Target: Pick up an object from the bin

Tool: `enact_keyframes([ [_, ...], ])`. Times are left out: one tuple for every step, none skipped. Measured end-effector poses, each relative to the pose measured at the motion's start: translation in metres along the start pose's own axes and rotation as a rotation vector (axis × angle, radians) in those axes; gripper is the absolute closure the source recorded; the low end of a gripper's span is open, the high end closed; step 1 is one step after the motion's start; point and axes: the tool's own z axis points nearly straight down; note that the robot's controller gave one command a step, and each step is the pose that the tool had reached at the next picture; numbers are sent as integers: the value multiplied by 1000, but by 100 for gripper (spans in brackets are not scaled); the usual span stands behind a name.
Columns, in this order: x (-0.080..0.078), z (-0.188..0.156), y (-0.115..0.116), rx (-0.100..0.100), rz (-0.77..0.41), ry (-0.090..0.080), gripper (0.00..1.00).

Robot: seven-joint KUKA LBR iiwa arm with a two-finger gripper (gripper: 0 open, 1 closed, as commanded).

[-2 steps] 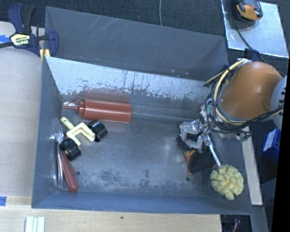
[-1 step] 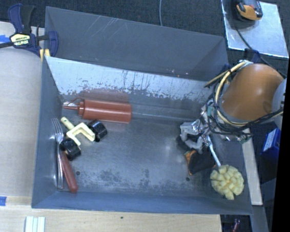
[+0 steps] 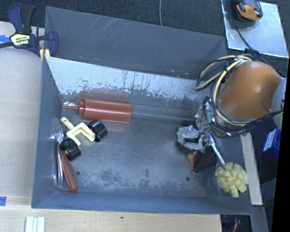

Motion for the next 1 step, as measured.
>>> enact_keyframes([
  [2,-3,1,12,-31,-8,100],
])
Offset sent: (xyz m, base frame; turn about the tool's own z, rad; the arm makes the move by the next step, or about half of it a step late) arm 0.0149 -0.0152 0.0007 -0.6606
